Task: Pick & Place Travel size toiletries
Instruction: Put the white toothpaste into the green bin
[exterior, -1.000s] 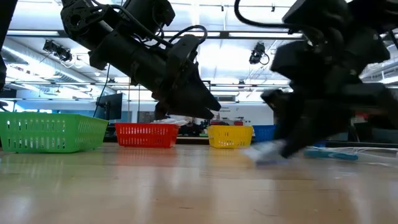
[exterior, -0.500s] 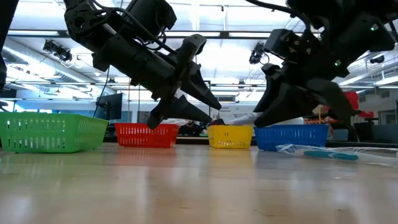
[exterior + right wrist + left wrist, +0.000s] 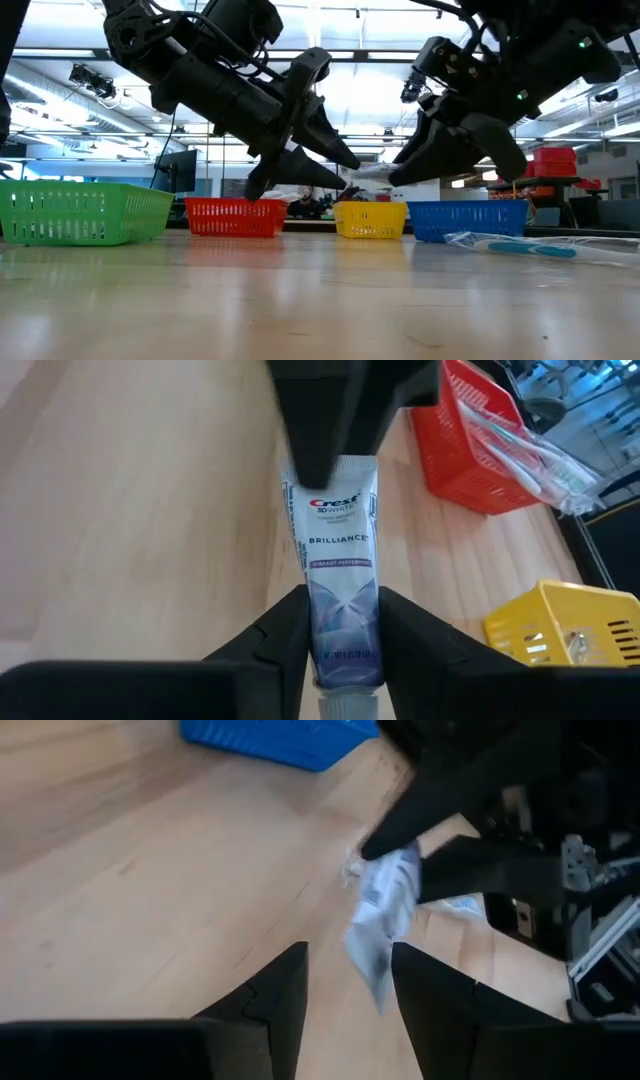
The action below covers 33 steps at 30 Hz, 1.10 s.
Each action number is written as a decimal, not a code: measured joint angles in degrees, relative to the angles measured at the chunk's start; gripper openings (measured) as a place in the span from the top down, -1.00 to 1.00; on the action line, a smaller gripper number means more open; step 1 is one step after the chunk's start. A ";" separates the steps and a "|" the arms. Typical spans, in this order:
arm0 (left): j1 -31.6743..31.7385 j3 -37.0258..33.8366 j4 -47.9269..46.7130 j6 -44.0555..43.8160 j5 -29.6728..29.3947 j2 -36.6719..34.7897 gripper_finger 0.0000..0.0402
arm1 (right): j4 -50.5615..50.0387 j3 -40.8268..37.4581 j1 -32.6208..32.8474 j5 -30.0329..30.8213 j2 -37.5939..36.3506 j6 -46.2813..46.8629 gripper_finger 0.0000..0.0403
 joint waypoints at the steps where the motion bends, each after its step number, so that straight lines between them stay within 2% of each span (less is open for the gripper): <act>1: -0.01 0.00 0.26 1.26 -0.01 0.00 0.25 | 0.05 0.03 -0.31 -0.11 -0.02 0.00 0.43; 17: -0.02 -0.02 1.61 3.34 -0.69 0.00 0.94 | 0.70 0.03 -1.46 -0.79 -0.03 -0.07 0.40; 23: -0.11 -0.07 1.15 3.64 -0.67 0.00 0.96 | 1.15 0.03 -1.57 -4.98 -0.03 3.54 0.29; 29: 0.02 -0.06 -0.76 3.98 0.93 -1.10 0.97 | 1.15 0.03 -1.55 -1.19 -0.03 5.09 0.14; 33: 0.00 -0.04 -8.63 4.21 -0.33 -5.55 0.97 | 0.90 0.05 -1.44 -0.13 -0.06 4.80 0.06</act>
